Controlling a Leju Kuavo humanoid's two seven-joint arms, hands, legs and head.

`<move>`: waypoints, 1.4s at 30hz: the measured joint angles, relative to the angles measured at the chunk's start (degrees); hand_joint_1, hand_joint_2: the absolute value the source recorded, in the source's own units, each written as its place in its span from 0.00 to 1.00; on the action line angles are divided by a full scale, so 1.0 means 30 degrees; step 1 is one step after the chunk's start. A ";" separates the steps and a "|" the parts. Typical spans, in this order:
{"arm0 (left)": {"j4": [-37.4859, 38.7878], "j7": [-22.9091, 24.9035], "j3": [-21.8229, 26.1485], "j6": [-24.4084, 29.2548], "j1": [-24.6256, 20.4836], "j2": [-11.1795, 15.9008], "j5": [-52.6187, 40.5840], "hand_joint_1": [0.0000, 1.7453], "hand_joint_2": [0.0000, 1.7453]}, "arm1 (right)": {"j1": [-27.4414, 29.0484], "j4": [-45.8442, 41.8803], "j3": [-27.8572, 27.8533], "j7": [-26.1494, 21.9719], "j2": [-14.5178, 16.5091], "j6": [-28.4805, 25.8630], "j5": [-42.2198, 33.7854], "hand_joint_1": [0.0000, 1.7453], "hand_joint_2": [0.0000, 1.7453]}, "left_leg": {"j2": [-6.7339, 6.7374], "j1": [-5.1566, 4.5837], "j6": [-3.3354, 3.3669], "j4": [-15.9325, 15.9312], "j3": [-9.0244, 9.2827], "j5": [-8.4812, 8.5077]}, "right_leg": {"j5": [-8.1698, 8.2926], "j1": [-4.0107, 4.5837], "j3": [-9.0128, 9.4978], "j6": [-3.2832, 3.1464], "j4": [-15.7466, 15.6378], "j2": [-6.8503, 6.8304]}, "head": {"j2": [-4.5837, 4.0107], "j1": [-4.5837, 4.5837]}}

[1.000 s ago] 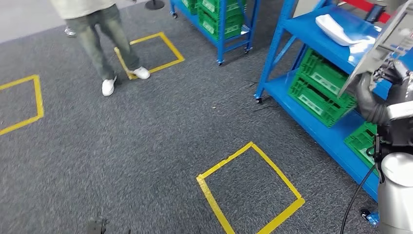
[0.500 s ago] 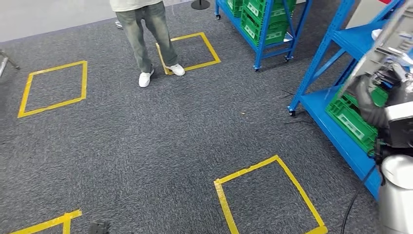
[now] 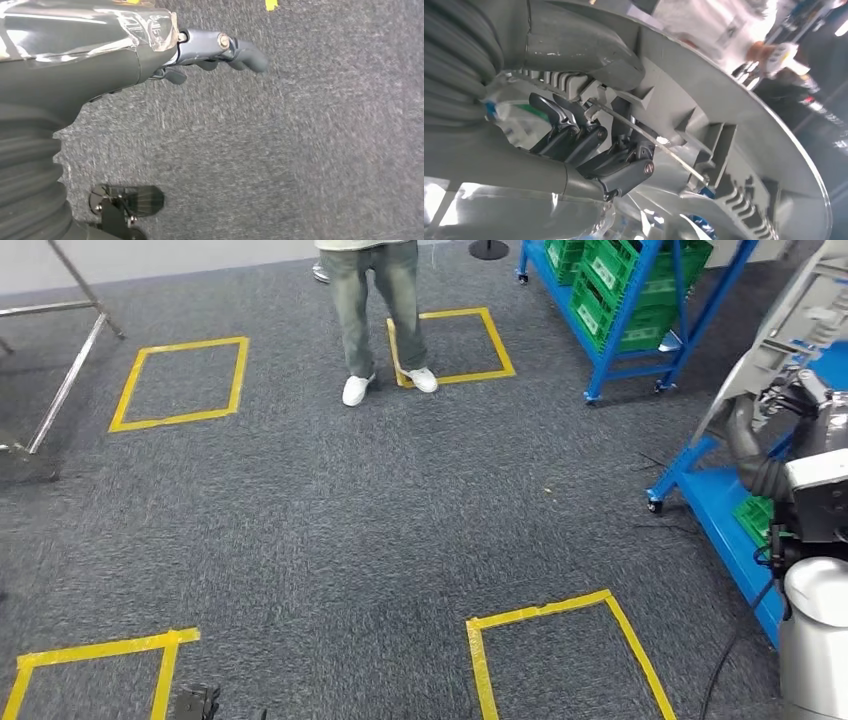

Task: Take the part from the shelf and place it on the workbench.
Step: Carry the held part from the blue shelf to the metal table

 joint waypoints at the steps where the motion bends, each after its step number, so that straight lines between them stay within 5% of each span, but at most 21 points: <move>1: -0.0022 0.0007 0.0005 -0.0116 -0.0068 -0.0055 -0.0096 0.00 1.00 | -0.0013 0.0024 -0.0018 -0.0005 -0.0073 0.0000 -0.0015 0.95 1.00 | -0.0285 0.0031 0.0035 -0.0084 0.0090 0.0045 | -0.0395 -0.0046 -0.0536 -0.0032 0.1084 0.0605 | 0.0000 0.0066; 4: -0.0035 0.0025 0.0047 -0.0351 -0.0128 -0.0197 -0.0377 0.00 1.00 | -0.0023 0.0047 -0.0055 -0.0030 -0.0219 -0.0013 -0.0033 0.95 1.00 | -0.1220 0.0207 -0.0084 0.0007 0.0122 -0.0017 | -0.0917 -0.0245 -0.2168 0.0268 0.3605 0.1110 | 0.0000 0.0123; 6: -0.0035 0.0025 0.0080 -0.0459 -0.0095 -0.0284 -0.0505 0.00 1.00 | -0.0022 0.0049 -0.0049 -0.0039 -0.0268 -0.0013 -0.0066 0.95 1.00 | -0.1874 0.0423 -0.0388 0.0342 0.0083 -0.0236 | 0.0028 -0.0508 -0.1725 0.0856 0.2230 0.1219 | 0.0000 0.0123; 8: -0.0035 0.0031 0.0135 -0.0510 -0.0098 -0.0269 -0.0581 0.00 1.00 | -0.0001 0.0087 -0.0038 -0.0040 -0.0288 -0.0018 -0.0107 0.95 1.00 | -0.2494 0.0640 -0.0840 0.1080 -0.0195 -0.0646 | 0.0918 -0.0809 -0.0784 0.1320 0.0188 0.1862 | 0.0000 0.0189; 10: -0.0036 0.0053 0.0202 -0.0528 -0.0067 -0.0225 -0.0649 0.00 1.00 | 0.0098 0.0112 -0.0057 -0.0072 -0.0330 -0.0066 -0.0120 0.95 1.00 | -0.2973 0.0738 -0.1158 0.1714 -0.0635 -0.0951 | 0.1026 -0.0832 -0.0503 0.1136 -0.0331 0.2354 | 0.0000 0.0229; 12: -0.0033 0.0078 0.0259 -0.0539 0.0050 -0.0222 -0.0696 0.00 1.00 | 0.0215 0.0096 -0.0077 -0.0121 -0.0363 -0.0122 -0.0126 0.95 1.00 | -0.3310 0.0846 -0.1272 0.1895 -0.0888 -0.1027 | 0.0927 -0.0736 -0.0545 0.0691 -0.0185 0.2102 | 0.0000 0.0187; 14: -0.0024 0.0097 0.0288 -0.0539 0.0139 -0.0235 -0.0705 0.00 1.00 | 0.0317 0.0073 -0.0083 -0.0149 -0.0350 -0.0147 -0.0144 0.95 1.00 | -0.2571 0.0881 -0.1382 0.2379 -0.1171 -0.1253 | 0.0861 -0.0648 -0.0451 0.0468 -0.0208 0.1728 | 0.0000 0.0080; 16: -0.0020 0.0106 0.0290 -0.0541 0.0069 -0.0259 -0.0709 0.00 1.00 | 0.0446 0.0025 -0.0153 -0.0164 -0.0394 -0.0178 -0.0155 0.95 1.00 | -0.1061 0.0835 -0.1448 0.4211 -0.2169 -0.1990 | 0.0769 -0.0408 -0.0337 0.0341 -0.0232 0.1342 | 0.0000 -0.0029; 18: -0.0018 0.0107 0.0295 -0.0548 -0.0020 -0.0286 -0.0712 0.00 1.00 | 0.0576 -0.0028 -0.0233 -0.0182 -0.0428 -0.0220 -0.0155 0.95 1.00 | -0.0363 0.0803 -0.1322 0.6660 -0.3617 -0.2800 | 0.0650 -0.0140 -0.0279 0.0228 -0.0232 0.0917 | 0.0000 -0.0064; 20: -0.0015 0.0109 0.0299 -0.0561 -0.0017 -0.0324 -0.0720 0.00 1.00 | 0.0717 -0.0066 -0.0261 -0.0206 -0.0417 -0.0244 -0.0157 0.95 1.00 | -0.0302 0.0578 -0.0944 0.7242 -0.4129 -0.2589 | 0.0482 0.0089 -0.0130 0.0109 -0.0232 0.0505 | 0.0000 -0.0077; 23: -0.0016 0.0111 0.0330 -0.0561 -0.0063 -0.0206 -0.0723 0.00 1.00 | 0.0919 -0.0091 -0.0262 -0.0224 -0.0379 -0.0251 -0.0157 0.95 1.00 | 0.0449 -0.0373 0.0142 0.3802 -0.2380 -0.0810 | 0.0116 0.0265 0.0429 -0.0041 -0.0339 -0.0181 | 0.0000 -0.0059; 25: -0.0029 0.0111 0.0359 -0.0548 -0.0170 -0.0010 -0.0725 0.00 1.00 | 0.1042 -0.0099 -0.0280 -0.0235 -0.0330 -0.0277 -0.0159 0.95 1.00 | 0.1187 -0.0907 0.0617 0.2095 -0.1427 -0.0539 | -0.0001 0.0208 0.0734 0.0017 -0.0583 -0.0629 | 0.0000 -0.0039; 28: -0.0044 0.0109 0.0426 -0.0530 -0.0155 0.0113 -0.0729 0.00 1.00 | 0.1168 -0.0183 -0.0310 -0.0226 -0.0286 -0.0317 -0.0153 0.95 1.00 | 0.0754 -0.1032 0.0660 0.0906 -0.0632 -0.0395 | 0.0026 0.0051 0.1072 0.0136 -0.1059 -0.1048 | 0.0000 -0.0077; 31: -0.0040 0.0118 0.0484 -0.0536 -0.0230 -0.0039 -0.0756 0.00 1.00 | 0.1304 -0.0273 -0.0420 -0.0206 -0.0323 -0.0328 -0.0179 0.95 1.00 | -0.0055 -0.0566 0.0919 -0.0393 0.0453 0.0116 | -0.0464 -0.0012 0.0463 0.0088 0.0377 0.0447 | 0.0000 -0.0115; 34: -0.0035 0.0131 0.0494 -0.0548 -0.0371 -0.0208 -0.0811 0.00 1.00 | 0.1335 -0.0273 -0.0561 -0.0212 -0.0328 -0.0377 -0.0144 0.95 1.00 | -0.0634 -0.0271 0.0867 -0.0462 0.0578 0.0108 | -0.1108 -0.0164 -0.1036 0.0282 0.2782 0.1156 | 0.0000 -0.0073; 42: -0.0035 0.0131 0.0494 -0.0552 -0.0372 -0.0224 -0.0827 0.00 1.00 | 0.1335 -0.0273 -0.0567 -0.0215 -0.0324 -0.0390 -0.0137 0.95 1.00 | -0.0725 -0.0238 0.0841 -0.0457 0.0586 0.0090 | -0.1173 -0.0208 -0.1275 0.0341 0.3104 0.1166 | 0.0000 -0.0082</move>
